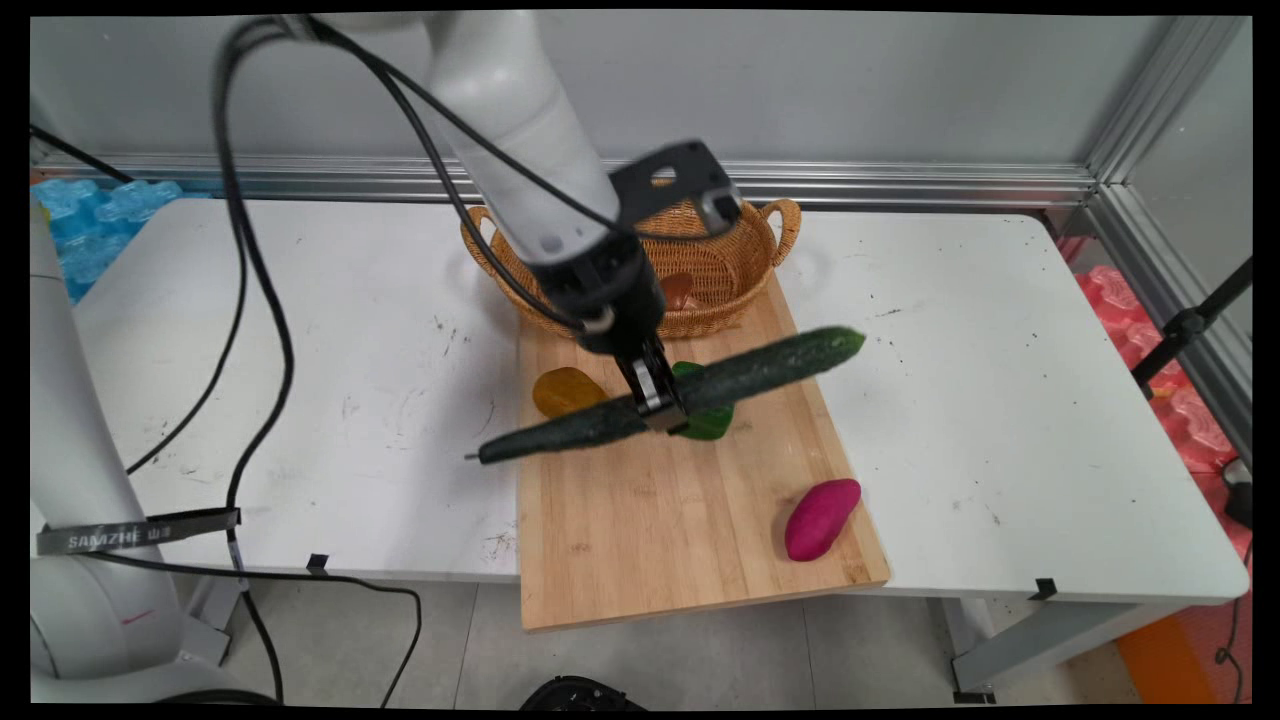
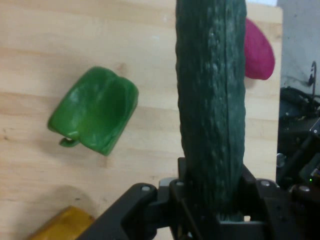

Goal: Place the picked object on the cutting board

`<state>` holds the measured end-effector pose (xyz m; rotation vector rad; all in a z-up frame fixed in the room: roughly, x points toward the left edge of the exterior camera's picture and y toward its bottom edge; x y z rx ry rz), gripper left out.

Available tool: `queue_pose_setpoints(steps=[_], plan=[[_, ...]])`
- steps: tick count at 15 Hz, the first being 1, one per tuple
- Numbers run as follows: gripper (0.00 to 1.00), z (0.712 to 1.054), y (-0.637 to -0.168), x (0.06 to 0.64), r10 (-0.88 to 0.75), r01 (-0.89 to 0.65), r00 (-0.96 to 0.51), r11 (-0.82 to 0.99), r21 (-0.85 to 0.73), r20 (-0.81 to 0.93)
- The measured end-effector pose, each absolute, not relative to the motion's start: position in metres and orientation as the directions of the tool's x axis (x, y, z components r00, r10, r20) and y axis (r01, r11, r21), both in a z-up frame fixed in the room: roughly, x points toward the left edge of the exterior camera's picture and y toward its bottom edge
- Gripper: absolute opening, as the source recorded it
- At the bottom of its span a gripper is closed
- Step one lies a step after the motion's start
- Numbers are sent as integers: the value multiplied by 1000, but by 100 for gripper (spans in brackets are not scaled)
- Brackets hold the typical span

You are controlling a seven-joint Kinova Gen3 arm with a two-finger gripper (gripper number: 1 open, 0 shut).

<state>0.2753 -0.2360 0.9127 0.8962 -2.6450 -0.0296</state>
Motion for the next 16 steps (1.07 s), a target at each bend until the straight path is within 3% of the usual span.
queue_pose_setpoints(steps=[9,16], plan=[[0,846,-243,230,-661,-645,-726,750,144,191],[0,816,-245,220,-684,-669,-716,730,139,143]])
